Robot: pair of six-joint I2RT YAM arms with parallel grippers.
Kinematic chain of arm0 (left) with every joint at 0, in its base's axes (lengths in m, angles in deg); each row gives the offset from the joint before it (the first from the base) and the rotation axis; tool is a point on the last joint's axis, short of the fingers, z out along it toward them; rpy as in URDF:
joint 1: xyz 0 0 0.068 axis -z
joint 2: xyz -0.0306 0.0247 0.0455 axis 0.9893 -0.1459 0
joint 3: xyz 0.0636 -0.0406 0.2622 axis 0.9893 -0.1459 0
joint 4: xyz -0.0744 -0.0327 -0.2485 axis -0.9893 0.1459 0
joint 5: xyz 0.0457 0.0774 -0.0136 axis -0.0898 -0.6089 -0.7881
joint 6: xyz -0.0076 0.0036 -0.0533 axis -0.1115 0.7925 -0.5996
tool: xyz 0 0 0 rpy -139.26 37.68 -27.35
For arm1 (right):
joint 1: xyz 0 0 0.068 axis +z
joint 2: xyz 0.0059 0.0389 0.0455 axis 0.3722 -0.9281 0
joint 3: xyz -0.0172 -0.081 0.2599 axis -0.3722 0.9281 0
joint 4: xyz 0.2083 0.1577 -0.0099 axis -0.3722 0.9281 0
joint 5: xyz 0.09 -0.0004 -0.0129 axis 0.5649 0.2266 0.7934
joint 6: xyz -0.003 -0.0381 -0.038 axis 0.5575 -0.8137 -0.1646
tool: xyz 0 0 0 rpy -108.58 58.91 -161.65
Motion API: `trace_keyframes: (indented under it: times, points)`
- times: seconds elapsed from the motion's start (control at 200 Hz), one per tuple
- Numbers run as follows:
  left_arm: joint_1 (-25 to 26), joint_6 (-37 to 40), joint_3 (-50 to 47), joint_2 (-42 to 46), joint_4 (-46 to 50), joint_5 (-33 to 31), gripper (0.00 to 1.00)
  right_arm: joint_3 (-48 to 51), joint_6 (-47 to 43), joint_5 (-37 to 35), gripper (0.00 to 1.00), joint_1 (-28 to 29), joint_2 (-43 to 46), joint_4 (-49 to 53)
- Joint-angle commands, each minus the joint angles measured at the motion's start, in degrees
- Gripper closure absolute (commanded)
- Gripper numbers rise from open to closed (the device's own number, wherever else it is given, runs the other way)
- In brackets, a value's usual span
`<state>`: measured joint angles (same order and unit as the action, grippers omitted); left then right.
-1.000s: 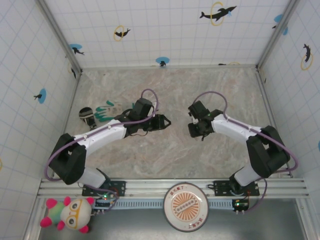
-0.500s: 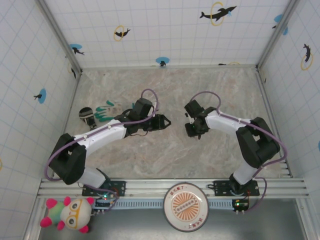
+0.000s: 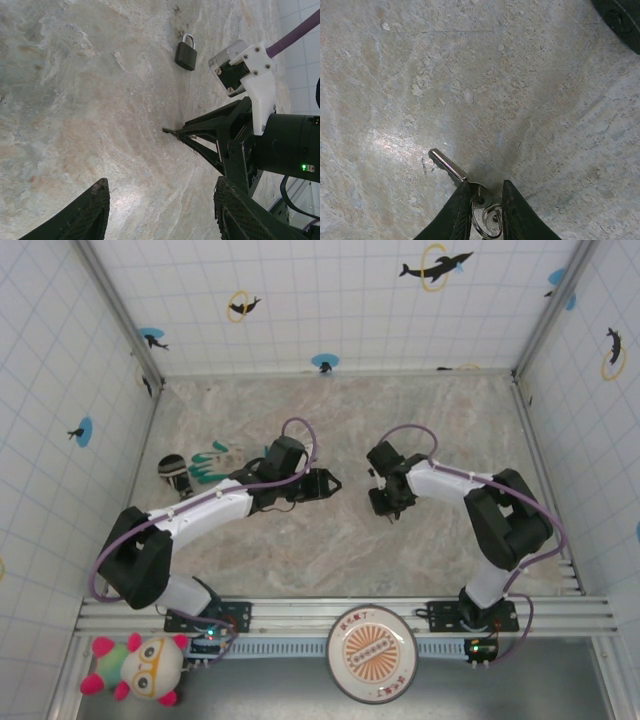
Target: Unlock with the key
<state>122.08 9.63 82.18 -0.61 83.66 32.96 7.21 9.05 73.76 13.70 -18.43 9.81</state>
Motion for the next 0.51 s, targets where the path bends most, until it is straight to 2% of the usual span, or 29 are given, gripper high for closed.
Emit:
trace_keyframes:
  times: [0.0,0.26,0.5]
  points:
    - [0.3,-0.2,0.1,0.2,-1.3,-0.9,0.43,-1.1,0.3,0.3,0.74,0.5,0.1,0.8]
    - [0.4,-0.4,-0.1,0.1,-1.5,-1.0,0.43,0.4,0.8,1.2,0.75,0.9,0.1,-0.1]
    - [0.3,-0.8,-0.5,0.1,-2.0,-1.2,0.43,1.0,1.2,2.2,0.92,1.6,0.6,-1.0]
